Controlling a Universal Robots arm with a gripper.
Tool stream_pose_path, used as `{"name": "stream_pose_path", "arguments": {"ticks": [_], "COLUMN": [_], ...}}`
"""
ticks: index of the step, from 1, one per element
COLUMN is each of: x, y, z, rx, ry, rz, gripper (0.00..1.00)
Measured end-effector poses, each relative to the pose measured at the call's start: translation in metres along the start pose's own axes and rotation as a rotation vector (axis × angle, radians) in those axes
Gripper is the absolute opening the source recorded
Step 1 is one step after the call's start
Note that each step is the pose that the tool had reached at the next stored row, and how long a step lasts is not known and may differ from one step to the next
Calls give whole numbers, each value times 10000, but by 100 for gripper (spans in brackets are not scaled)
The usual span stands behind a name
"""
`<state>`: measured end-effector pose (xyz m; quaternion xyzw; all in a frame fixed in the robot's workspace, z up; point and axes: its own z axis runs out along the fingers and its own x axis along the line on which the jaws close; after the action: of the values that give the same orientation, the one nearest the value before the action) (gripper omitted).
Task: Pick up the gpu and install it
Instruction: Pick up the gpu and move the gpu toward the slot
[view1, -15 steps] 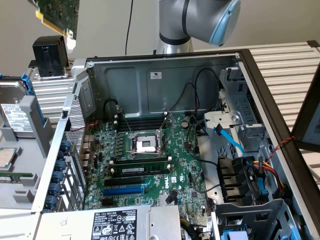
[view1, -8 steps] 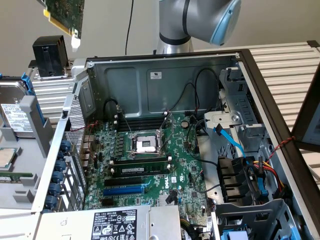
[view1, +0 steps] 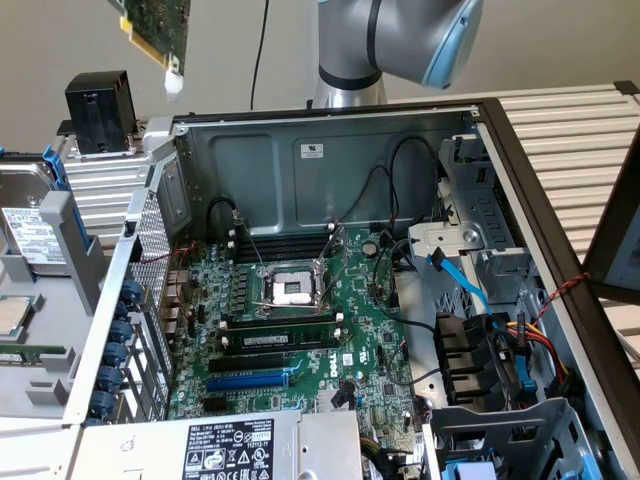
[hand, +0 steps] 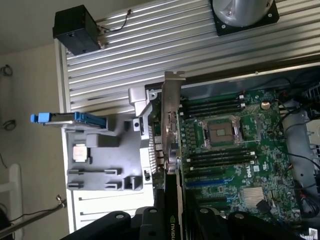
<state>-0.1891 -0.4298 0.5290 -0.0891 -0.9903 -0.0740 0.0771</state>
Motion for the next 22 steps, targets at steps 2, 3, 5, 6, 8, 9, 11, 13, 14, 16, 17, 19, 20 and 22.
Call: {"name": "stream_pose_path", "arguments": {"ticks": [2, 3, 5, 6, 8, 9, 11, 13, 14, 16, 17, 19, 20, 22], "x": [-49, -63, -85, -96, -120, -137, -173, -204, -217, -243, -265, -335, -378, -469], "y": [10, 12, 16, 19, 25, 28, 34, 39, 42, 46, 49, 58, 61, 69], "z": [-9, -10, -13, -14, -19, -22, -26, -31, -33, -35, -36, -29, -21, -2], "rx": [-58, -94, -171, -210, -263, -271, -260, -237, -221, -196, -184, -173, -173, -171], "ry": [29, 48, 93, 116, 161, 176, 199, 228, 257, 318, 350, 384, 389, 393], "rz": [-103, -181, -349, -437, -613, -684, -810, -935, -1006, -1121, -1160, -1197, -1201, -1205], "gripper": [27, 27, 27, 27, 27, 27, 27, 27, 27, 27, 27, 27, 27, 27]}}
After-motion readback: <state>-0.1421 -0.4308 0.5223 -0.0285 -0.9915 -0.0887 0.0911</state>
